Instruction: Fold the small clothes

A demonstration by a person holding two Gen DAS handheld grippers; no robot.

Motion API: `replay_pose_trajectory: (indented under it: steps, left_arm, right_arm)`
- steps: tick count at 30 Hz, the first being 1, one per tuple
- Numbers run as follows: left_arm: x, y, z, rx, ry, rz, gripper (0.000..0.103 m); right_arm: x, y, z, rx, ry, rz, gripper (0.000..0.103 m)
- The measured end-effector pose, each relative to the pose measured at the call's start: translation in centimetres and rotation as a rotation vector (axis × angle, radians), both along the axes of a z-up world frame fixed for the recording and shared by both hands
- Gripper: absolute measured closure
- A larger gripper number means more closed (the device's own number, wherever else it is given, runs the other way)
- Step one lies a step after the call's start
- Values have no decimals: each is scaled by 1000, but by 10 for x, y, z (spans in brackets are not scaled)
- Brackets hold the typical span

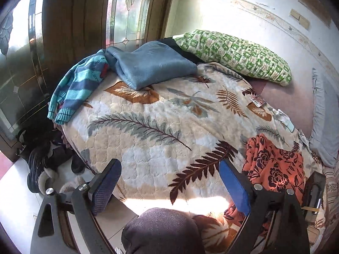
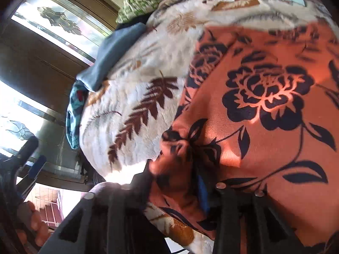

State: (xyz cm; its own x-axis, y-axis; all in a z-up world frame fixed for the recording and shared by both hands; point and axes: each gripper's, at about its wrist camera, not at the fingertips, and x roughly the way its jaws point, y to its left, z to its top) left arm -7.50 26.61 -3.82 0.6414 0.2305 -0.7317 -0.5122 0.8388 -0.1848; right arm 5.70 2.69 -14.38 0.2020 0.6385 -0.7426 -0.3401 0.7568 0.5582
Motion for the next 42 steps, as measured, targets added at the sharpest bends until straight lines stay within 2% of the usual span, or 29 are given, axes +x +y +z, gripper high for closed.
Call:
replay_pose_trajectory:
  steps: [1,2,4,6,8,11,14,16,18,20,22,25,29,31,32,33,36,38,40,42]
  left_arm:
    - [1,-4,1,13,-5,-8,9]
    - [4,-10,3,13,-4,-26,9]
    - [16,-27,6,-16,-16,-102,9]
    - [28,-50,6,-49,-19,-199,9]
    - [43,-71,-5,-106,26,-284,9]
    - [57,-89,-35,-273,98,-321,9]
    - [62,-98,-60,-406,151,-320,11]
    - [65,-103,-66,-440,173,-317,13]
    - [67,-106,-67,-469,185,-315,24]
    - [70,-108,-65,-504,176,-325,26]
    - [72,-108,-65,-510,188,-307,31]
    - [78,-111,-64,-501,194,-306,32]
    - [91,-114,-89,-483,281,-286,33]
    - [91,-115,-91,-477,280,-279,52]
    - [91,-116,-87,-448,279,-281,80]
    - [90,-118,-82,-435,263,-295,87]
    - [83,-123,-60,-357,203,-321,91]
    - [74,-122,-51,-345,176,-303,91]
    - [63,-121,-52,-335,170,-286,91]
    - [55,-122,-70,-345,205,-250,91]
  right_arm:
    - [-5,-5,4,58,-24,-5,37]
    - [-9,-12,9,115,-16,2,34]
    - [-10,-30,19,176,8,-8,32]
    - [-15,-57,34,208,-24,-62,31]
    - [-21,-91,44,223,-52,-139,30]
    - [-32,-138,53,237,-79,-251,28]
    - [-36,-170,53,248,-77,-312,28]
    - [-38,-184,53,262,-71,-326,28]
    - [-38,-187,50,269,-63,-331,28]
    - [-38,-190,48,290,-55,-327,28]
    - [-39,-190,47,305,-57,-323,28]
    - [-39,-194,45,327,-52,-326,28]
    - [-37,-199,40,345,-44,-337,28]
    - [-36,-200,37,353,-36,-335,28]
    - [-36,-200,37,350,-37,-332,28]
    - [-36,-200,38,347,-41,-328,28]
    - [-36,-200,38,344,-39,-323,28]
    - [-34,-199,38,338,-41,-321,28]
    - [-34,-197,39,325,-44,-316,28]
    - [-34,-194,37,308,-50,-299,28]
